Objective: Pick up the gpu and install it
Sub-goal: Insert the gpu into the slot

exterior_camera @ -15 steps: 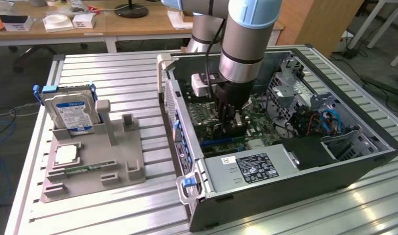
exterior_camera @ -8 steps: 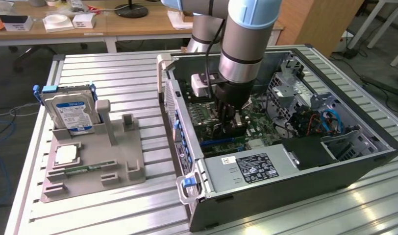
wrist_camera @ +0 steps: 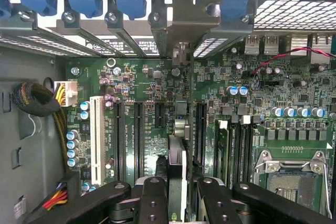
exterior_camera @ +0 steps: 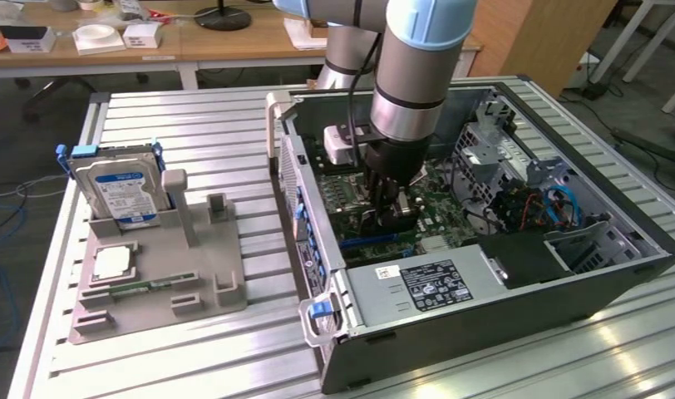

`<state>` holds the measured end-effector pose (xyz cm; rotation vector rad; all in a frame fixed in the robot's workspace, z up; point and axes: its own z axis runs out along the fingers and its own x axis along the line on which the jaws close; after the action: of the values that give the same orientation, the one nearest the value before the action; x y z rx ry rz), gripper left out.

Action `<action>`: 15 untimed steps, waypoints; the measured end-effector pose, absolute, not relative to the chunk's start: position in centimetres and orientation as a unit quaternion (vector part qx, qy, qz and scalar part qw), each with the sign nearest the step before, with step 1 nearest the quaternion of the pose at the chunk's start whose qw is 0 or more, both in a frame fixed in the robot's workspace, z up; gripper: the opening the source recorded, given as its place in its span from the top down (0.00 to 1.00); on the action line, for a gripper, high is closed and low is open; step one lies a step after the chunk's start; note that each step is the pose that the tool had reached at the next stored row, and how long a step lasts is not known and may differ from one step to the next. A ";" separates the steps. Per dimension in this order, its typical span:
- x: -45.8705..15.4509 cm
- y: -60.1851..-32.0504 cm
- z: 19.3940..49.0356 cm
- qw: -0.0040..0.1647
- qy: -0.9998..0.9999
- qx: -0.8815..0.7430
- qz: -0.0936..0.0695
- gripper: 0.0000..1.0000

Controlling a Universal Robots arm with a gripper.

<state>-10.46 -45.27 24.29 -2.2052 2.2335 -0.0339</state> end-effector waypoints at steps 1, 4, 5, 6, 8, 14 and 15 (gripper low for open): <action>-10.5 -45.3 24.3 0.001 0.712 -0.703 -0.011 0.73; -10.5 -45.3 24.1 0.001 0.712 -0.703 -0.011 0.73; -10.5 -45.3 24.1 0.001 0.712 -0.703 -0.011 0.73; -10.5 -45.3 24.1 0.001 0.712 -0.703 -0.011 0.73; -10.5 -45.3 24.1 0.001 0.712 -0.703 -0.011 0.73; -10.5 -45.3 24.0 0.001 0.712 -0.703 -0.011 0.73; -10.5 -45.3 24.1 0.001 0.712 -0.703 -0.011 0.73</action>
<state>-10.45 -45.27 24.05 -2.2052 2.2334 -0.0338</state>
